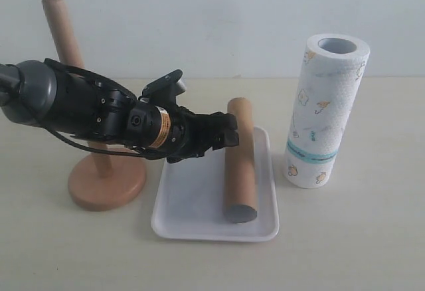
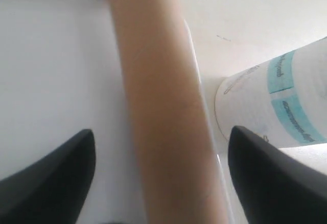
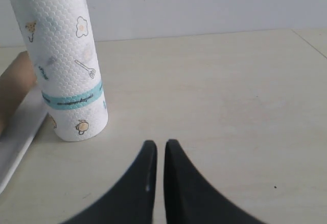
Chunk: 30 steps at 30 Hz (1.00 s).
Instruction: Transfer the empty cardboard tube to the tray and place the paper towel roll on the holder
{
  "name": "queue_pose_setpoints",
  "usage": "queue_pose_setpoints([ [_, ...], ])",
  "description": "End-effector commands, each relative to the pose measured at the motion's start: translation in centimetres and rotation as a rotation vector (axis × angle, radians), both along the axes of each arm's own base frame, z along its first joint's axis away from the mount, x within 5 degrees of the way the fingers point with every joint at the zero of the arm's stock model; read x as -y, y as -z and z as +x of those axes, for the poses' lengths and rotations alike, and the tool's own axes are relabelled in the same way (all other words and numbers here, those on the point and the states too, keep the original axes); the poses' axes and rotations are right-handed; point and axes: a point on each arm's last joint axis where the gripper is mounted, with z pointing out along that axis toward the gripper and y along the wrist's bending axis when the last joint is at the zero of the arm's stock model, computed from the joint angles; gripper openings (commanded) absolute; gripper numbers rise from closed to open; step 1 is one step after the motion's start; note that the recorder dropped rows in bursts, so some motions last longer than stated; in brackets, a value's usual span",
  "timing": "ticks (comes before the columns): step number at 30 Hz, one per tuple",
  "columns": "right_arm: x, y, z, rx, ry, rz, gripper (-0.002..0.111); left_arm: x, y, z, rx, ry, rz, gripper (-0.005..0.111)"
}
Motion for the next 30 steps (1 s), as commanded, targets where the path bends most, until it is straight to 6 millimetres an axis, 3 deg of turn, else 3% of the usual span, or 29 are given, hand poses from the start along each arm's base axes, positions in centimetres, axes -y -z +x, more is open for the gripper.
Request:
queue_pose_setpoints([
  [1, 0.0, -0.1, 0.0, 0.011, 0.004, -0.007, 0.005, 0.2, -0.2, 0.0, 0.007, -0.003, 0.000, 0.069],
  [14, 0.0, -0.1, 0.0, 0.011, 0.004, -0.007, 0.005, 0.5, -0.7, -0.2, 0.013, 0.042, -0.040, 0.067],
  [20, 0.0, -0.1, 0.0, 0.011, 0.004, -0.007, 0.005, 0.6, -3.5, -0.5, 0.097, 0.096, -0.071, 0.034],
  [21, 0.0, -0.1, 0.0, 0.011, 0.004, -0.007, 0.005, 0.5, -4.9, -0.7, 0.139, 0.115, -0.073, 0.016],
  [22, 0.0, -0.1, 0.0, 0.011, 0.004, -0.007, 0.005, 0.5, -5.4, -0.8, 0.156, 0.128, -0.070, 0.007],
  [30, 0.1, -0.2, 0.0, 0.025, 0.005, -0.007, 0.005, -0.6, -8.1, -3.3, 0.200, 0.178, -0.097, 0.004],
])
